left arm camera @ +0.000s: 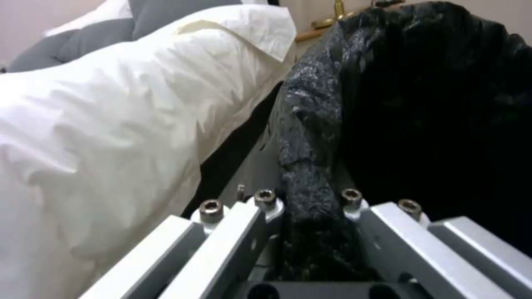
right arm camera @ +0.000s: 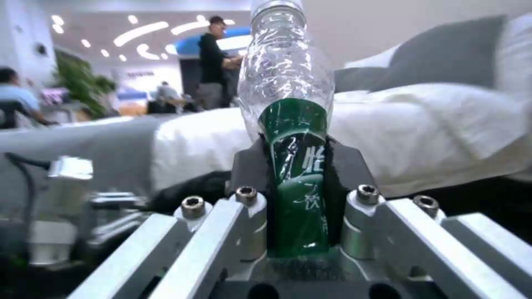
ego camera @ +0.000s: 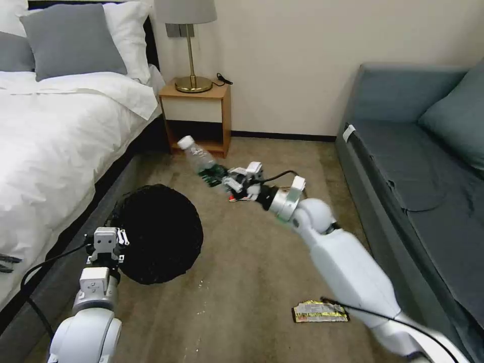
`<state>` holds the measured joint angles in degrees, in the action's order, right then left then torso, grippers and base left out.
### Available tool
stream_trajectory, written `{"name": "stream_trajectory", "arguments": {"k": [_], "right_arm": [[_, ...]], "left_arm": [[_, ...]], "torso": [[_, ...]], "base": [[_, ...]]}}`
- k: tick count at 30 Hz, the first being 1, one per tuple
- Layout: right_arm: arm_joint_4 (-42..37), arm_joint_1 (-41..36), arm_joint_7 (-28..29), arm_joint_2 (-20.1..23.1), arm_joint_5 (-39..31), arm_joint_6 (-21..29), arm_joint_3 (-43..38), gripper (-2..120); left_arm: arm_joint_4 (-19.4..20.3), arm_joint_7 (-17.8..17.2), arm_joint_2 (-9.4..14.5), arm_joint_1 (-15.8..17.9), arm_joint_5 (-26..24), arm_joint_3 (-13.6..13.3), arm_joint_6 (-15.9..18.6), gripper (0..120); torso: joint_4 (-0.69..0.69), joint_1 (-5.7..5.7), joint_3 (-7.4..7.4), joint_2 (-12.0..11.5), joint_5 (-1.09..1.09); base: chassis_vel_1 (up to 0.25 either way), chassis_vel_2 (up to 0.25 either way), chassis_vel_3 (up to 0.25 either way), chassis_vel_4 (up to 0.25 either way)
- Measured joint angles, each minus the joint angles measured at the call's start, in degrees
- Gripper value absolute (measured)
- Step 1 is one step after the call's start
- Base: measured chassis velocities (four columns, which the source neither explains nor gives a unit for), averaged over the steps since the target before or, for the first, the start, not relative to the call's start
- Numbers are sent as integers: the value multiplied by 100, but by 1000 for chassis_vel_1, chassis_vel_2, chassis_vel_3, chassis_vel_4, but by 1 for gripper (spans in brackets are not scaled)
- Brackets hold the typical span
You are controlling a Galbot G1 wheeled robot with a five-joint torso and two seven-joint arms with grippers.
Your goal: Pick up the trash bin, then pick up the garbage on the floor and place it into the trash bin.
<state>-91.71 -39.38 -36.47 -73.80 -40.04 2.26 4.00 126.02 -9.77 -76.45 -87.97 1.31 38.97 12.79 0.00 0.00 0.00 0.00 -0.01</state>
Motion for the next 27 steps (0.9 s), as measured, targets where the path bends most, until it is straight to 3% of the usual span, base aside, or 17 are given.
{"name": "stream_trajectory", "arguments": {"k": [9,17,19,24,27], "right_arm": [[154,-460,147,-334,373,-166,374,14],[488,-775,487,-456,805,-421,527,14],[544,-862,813,-464,834,-430,615,21],[577,-927,894,-493,935,-430,619,34],[617,-962,918,-516,1061,-446,587,50]], "left_arm": [[416,-5,-182,-171,-63,-44,20,4],[483,-3,-236,-222,-71,-21,1,4],[454,0,-242,-215,-118,7,0,4],[390,7,-265,-226,-152,16,-10,4],[334,32,-271,-278,-153,11,-58,4]], "torso": [[0,0,0,0,0],[0,0,0,0,0],[0,0,0,0,1],[0,0,0,0,0],[0,0,0,0,0]], "base": [[0,0,0,0],[0,0,0,0],[0,0,0,0],[0,0,0,0],[0,0,0,0]]}}
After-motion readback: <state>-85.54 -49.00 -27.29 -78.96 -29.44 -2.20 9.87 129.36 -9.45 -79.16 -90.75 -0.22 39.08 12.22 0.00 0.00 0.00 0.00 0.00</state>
